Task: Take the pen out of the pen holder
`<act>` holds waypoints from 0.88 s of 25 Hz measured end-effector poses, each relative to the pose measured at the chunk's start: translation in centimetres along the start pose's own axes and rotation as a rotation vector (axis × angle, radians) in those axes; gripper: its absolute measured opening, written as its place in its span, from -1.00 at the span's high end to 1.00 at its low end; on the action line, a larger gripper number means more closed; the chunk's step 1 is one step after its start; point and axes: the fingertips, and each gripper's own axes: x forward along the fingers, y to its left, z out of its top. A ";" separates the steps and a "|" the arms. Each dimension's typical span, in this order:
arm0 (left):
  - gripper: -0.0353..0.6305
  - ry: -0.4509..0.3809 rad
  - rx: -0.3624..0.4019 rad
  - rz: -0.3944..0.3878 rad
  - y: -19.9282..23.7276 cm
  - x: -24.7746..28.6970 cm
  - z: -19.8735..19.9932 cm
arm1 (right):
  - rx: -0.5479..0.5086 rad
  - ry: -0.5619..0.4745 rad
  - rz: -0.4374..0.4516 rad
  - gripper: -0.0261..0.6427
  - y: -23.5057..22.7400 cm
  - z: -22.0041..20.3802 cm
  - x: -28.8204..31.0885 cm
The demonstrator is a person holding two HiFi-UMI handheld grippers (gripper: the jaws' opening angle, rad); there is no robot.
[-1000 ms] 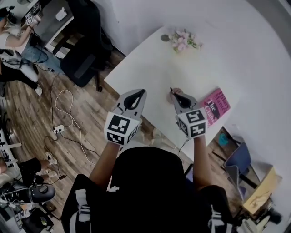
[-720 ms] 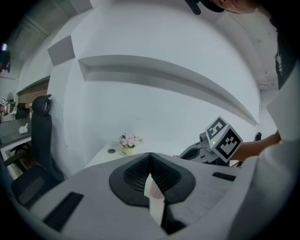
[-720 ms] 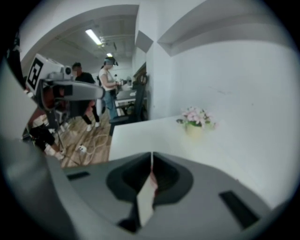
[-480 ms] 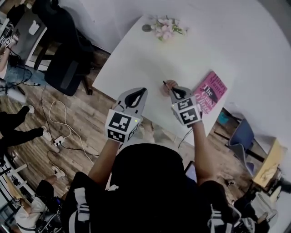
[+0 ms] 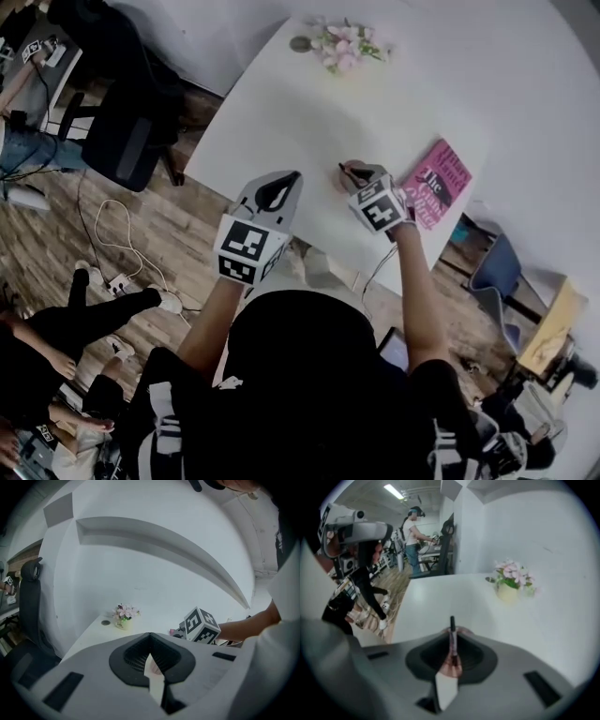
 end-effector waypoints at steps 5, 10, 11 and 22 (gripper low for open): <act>0.84 -0.002 -0.007 0.009 0.4 0.4 0.2 | -0.041 0.066 0.035 0.59 0.3 -0.8 2.0; 0.84 0.003 -0.027 0.041 1.4 0.1 -0.5 | -0.080 0.108 0.003 0.60 -0.4 -0.8 2.7; 0.84 0.005 -0.030 0.047 1.6 0.0 -0.6 | -0.085 0.114 0.001 0.61 -0.4 -0.8 2.8; 0.84 0.004 -0.044 0.068 1.8 -0.1 -0.9 | -0.099 0.114 0.000 0.72 -0.5 -0.8 3.3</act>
